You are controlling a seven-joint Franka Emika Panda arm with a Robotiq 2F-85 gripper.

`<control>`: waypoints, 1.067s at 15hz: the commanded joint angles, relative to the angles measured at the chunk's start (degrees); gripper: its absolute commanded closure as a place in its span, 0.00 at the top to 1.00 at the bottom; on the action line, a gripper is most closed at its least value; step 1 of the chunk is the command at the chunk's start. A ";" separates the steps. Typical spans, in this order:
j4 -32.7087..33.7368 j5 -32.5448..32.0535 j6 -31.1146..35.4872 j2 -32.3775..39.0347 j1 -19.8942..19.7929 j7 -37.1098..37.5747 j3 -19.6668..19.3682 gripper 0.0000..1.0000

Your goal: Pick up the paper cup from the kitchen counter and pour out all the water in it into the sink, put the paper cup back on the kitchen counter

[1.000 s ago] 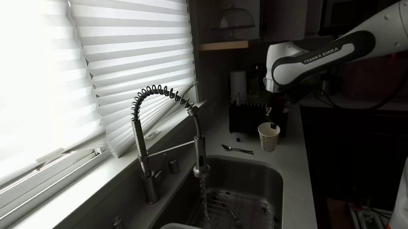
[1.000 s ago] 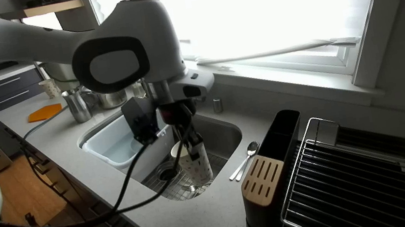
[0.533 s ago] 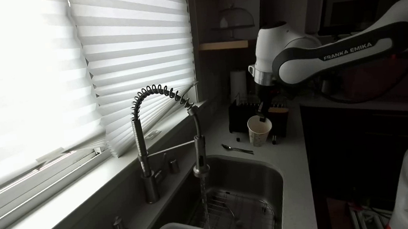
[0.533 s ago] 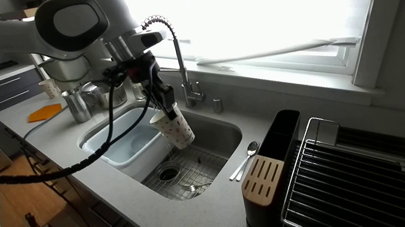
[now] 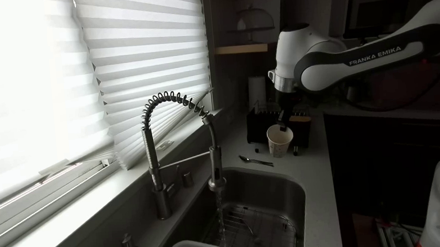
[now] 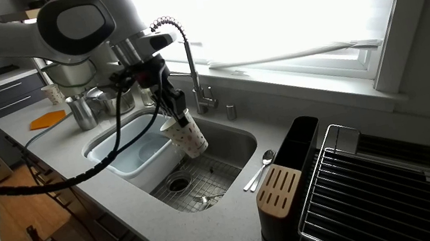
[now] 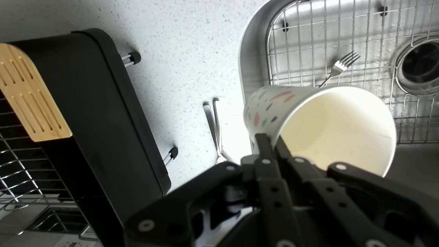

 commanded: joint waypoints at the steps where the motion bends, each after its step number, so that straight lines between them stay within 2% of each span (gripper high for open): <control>1: -0.86 -4.21 3.58 -0.87 0.93 1.74 0.80 0.01; 9: -4.48 -20.96 19.34 -4.40 0.11 5.31 5.14 0.01; 16: -8.17 -40.51 30.37 -8.18 -1.39 15.23 6.95 0.01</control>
